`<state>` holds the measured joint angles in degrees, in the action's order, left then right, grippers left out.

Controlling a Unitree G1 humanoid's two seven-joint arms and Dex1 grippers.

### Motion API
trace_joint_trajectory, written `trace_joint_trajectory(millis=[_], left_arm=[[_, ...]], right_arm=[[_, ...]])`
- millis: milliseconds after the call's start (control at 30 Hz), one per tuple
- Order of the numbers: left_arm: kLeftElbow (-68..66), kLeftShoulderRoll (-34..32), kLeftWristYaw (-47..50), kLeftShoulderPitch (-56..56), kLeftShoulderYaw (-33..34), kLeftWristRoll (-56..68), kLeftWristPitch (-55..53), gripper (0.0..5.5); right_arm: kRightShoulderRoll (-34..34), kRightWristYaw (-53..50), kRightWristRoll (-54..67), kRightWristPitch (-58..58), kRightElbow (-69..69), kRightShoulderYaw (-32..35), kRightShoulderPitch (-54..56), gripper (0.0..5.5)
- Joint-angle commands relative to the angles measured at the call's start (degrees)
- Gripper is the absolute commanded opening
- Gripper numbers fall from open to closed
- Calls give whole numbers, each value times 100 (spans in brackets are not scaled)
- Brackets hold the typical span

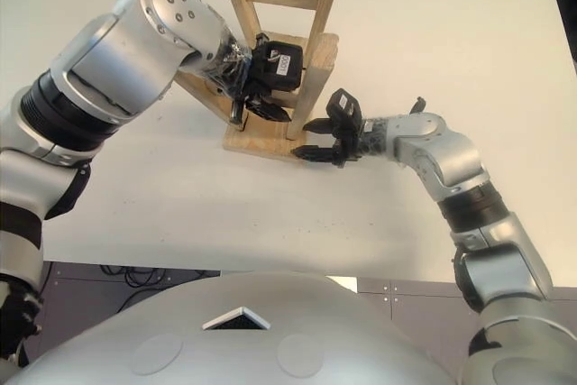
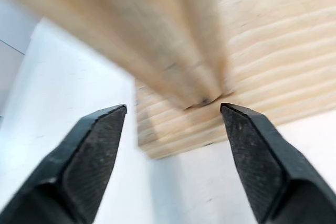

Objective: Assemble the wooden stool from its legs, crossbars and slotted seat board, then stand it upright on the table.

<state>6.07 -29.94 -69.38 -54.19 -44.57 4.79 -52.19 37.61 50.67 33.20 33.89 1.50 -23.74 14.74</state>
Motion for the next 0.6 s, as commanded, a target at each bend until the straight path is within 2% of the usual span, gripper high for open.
trace_joint_trajectory(millis=[33,133,267,433,567,600], left_arm=[[-247,-157,-269,171,-25,88,103,233],[29,-311,-430,-21,250,190,35,280],[315,-329,-485,-430,770,392,-32,280],[383,-340,-457,-1101,1536,678,-67,280],[48,-566,-76,-1600,2731,965,-227,280],[-181,-625,70,-1674,3198,1145,-482,280]], right_arm=[[371,-78,-153,274,452,410,-354,411],[405,-83,-203,369,704,651,-538,470],[359,-134,-273,415,880,829,-679,535],[357,-126,-461,301,1046,959,-837,535],[466,-23,-535,176,1378,1117,-1048,535],[459,11,-468,135,1522,1210,-1153,535]])
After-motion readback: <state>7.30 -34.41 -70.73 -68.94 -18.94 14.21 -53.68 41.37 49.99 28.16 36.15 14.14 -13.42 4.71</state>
